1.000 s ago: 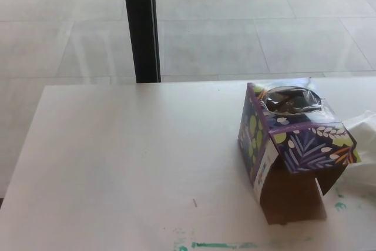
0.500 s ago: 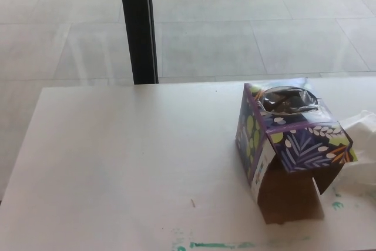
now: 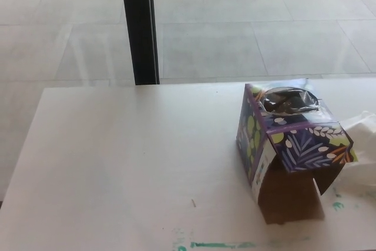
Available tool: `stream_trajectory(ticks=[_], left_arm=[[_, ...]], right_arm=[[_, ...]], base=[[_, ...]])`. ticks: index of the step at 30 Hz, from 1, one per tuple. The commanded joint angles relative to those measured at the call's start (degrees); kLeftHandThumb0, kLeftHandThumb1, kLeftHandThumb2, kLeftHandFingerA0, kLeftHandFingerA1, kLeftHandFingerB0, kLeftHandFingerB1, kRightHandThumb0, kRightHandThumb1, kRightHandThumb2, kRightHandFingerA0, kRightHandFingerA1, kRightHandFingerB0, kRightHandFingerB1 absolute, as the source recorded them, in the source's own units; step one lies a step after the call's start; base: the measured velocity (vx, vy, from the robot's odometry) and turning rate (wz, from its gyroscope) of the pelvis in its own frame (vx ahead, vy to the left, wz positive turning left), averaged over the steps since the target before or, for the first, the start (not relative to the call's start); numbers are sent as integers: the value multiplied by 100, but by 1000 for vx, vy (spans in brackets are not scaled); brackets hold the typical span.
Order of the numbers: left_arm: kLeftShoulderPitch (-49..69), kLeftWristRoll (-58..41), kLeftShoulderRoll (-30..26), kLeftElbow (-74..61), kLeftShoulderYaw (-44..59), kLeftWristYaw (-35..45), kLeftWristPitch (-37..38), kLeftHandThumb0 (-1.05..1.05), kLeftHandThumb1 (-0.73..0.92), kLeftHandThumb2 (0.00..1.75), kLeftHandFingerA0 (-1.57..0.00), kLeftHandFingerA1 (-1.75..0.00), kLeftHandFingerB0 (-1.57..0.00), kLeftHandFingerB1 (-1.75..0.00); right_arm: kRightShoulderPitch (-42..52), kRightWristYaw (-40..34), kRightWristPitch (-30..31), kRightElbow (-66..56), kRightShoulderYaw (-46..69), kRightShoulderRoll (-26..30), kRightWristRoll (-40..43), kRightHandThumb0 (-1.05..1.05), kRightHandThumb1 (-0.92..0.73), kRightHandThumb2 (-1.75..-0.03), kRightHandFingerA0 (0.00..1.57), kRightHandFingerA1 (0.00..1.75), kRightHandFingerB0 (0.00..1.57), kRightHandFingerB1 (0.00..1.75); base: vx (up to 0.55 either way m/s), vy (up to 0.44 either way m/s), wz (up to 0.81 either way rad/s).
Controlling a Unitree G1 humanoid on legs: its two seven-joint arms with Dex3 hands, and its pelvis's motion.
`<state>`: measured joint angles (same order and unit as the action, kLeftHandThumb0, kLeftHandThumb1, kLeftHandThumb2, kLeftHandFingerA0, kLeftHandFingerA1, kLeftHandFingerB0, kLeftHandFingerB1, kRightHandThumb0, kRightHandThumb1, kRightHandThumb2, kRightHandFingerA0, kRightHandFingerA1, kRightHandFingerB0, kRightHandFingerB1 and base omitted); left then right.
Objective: The robot uses its right hand to pull out a tissue from the tissue box kept in the middle of the desk and put it on the right side
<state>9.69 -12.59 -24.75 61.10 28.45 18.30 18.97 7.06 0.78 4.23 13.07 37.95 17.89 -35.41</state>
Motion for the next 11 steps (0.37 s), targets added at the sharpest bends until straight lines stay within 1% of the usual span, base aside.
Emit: stream_trajectory(ticks=[1,2,3,4,6,7,8,10,11], left_arm=[[-37,49,-173,37,-109,-113,-268,-90,82,121,-62,-63,-43,-54],[-39,47,-171,32,-119,-111,-275,-90,83,122,-61,-63,-40,-53],[-57,35,-172,48,-126,-86,-293,-90,82,121,-60,-63,-40,-54],[-79,15,-179,86,-120,-56,-304,-90,82,121,-60,-63,-40,-54],[-89,16,-182,113,-129,-85,-317,-91,82,120,-61,-64,-42,-54],[-103,20,-179,138,-140,-94,-329,-90,81,120,-62,-64,-43,-55],[-83,12,-168,115,-144,-79,-331,-92,83,121,-61,-63,-41,-54],[-53,1,-171,102,-144,-59,-326,-92,83,121,-61,-63,-41,-54],[-50,51,-185,124,-176,-119,-326,-92,82,122,-61,-63,-41,-54]], right_arm=[[315,-1530,-178,412,1186,-1377,1793,-55,-50,-76,119,162,47,117],[323,-1545,-231,422,1186,-1406,1789,-55,-46,-81,117,164,50,119],[394,-1427,-262,391,1117,-1473,1776,-57,-49,-75,119,149,49,110],[478,-1214,-201,319,1026,-1518,1760,-57,-49,-75,119,149,49,110],[518,-1168,-159,262,984,-1533,1704,-57,-49,-73,117,147,51,109],[611,-1078,-172,85,963,-1634,1757,-57,-50,-71,120,145,53,106],[663,-1020,-226,40,954,-1655,1808,-56,-49,-72,119,143,53,107],[723,-998,-253,-8,946,-1676,1848,-56,-49,-72,119,143,53,107],[764,-897,-279,11,912,-1658,1894,-58,-50,-71,120,146,52,108]], base=[[0,0,0],[0,0,0],[0,0,0],[0,0,0],[0,0,0],[0,0,0],[0,0,0],[0,0,0],[0,0,0]])
